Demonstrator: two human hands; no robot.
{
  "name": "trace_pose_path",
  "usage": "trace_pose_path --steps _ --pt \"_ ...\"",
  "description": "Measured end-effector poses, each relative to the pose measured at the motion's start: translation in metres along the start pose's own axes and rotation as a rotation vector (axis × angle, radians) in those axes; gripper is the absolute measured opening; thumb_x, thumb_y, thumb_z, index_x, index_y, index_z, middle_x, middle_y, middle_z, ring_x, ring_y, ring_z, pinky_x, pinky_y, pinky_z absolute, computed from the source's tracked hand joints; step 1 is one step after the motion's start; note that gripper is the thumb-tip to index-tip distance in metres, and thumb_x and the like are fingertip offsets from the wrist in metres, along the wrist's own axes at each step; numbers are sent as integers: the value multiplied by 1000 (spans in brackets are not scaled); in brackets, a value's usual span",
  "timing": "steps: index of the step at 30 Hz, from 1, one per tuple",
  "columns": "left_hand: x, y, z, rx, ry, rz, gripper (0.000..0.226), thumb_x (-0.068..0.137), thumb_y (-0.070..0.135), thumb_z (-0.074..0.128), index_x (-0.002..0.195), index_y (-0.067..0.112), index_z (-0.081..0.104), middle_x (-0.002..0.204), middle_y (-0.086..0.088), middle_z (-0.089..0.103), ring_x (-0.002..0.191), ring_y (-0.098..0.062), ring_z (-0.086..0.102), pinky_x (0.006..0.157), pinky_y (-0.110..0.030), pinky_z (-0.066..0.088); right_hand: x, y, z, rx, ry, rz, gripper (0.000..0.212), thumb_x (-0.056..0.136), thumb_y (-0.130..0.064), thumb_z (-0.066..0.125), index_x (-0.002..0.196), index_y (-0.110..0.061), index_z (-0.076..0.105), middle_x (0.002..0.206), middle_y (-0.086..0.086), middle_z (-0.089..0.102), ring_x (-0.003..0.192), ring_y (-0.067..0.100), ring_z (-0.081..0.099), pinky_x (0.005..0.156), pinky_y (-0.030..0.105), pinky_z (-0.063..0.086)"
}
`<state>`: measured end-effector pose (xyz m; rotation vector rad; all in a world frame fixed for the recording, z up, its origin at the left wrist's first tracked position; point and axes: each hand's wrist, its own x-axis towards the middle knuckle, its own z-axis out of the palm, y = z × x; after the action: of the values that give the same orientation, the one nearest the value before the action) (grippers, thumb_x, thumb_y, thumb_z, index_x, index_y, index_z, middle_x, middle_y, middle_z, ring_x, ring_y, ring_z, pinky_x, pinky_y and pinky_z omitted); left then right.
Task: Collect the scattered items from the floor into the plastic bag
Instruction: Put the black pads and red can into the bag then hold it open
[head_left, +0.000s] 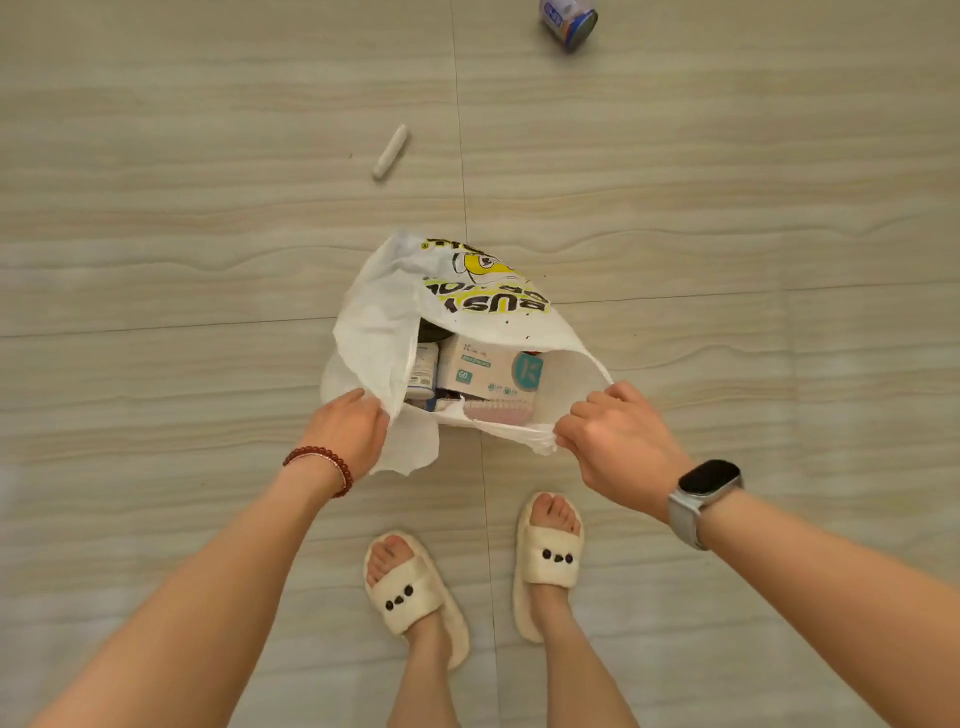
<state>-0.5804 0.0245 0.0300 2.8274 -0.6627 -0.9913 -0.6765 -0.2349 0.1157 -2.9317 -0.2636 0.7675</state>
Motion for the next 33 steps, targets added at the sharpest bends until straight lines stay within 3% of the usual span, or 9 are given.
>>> trace_pose_path --steps 4,7,9,17,20,24,30,32,33 --pt "-36 6 -22 -130 -92 -145 35 93 38 40 110 7 44 98 -16 66 91 -36 59 69 -33 36 -11 -2 -17 8 -7 6 24 42 -18 85 48 -23 63 46 -6 57 49 15 57 60 24 48" --pt "-61 11 -45 -268 40 -265 36 92 30 45 118 6 45 109 -19 62 100 -38 57 78 -37 41 -18 0 -36 7 -57 76 4 79 -19 63 82 -17 66 83 0 65 86 20 59 75 31 42" --pt "-69 15 -65 -356 156 -323 27 95 21 41 111 3 52 110 -22 61 100 -40 55 81 -41 42 -14 7 -51 17 -65 77 20 91 -14 42 102 -13 59 104 3 60 103 22 51 85 30 35" --pt "-57 38 -163 -605 582 -450 24 91 16 46 98 -1 61 101 -22 65 96 -39 57 74 -35 40 10 54 -136 73 233 207 16 87 -8 44 90 0 57 92 17 58 90 35 52 68 38 41" --pt "-57 33 -156 -628 536 -489 24 92 17 45 97 -1 61 104 -22 65 100 -38 55 80 -36 41 6 52 -131 2 224 55 10 83 -10 54 76 -3 57 76 13 58 75 31 54 55 31 32" --pt "-55 43 -122 -647 406 -598 26 93 18 42 101 -1 58 106 -24 63 102 -39 54 82 -37 39 -6 46 -103 -166 36 -148 24 53 -13 77 49 -14 54 49 2 54 47 21 52 40 23 35" --pt "-57 63 -85 -780 293 -614 23 92 19 45 101 1 56 100 -23 64 97 -38 57 80 -36 40 -12 27 -53 -170 -110 -176 36 25 -18 87 39 -19 53 45 -4 52 45 16 54 38 16 36" --pt "-59 65 -84 -803 267 -599 22 91 20 46 101 3 56 95 -23 66 93 -37 58 77 -35 41 -13 19 -54 -158 -64 -146 30 35 -16 85 47 -16 58 53 -1 57 54 18 57 42 21 40" --pt "-62 66 -86 -803 247 -583 22 90 19 47 103 4 56 95 -22 66 92 -36 58 76 -34 41 -15 13 -57 -118 -71 -122 18 52 -15 80 60 -12 63 66 4 62 68 21 60 51 26 44"
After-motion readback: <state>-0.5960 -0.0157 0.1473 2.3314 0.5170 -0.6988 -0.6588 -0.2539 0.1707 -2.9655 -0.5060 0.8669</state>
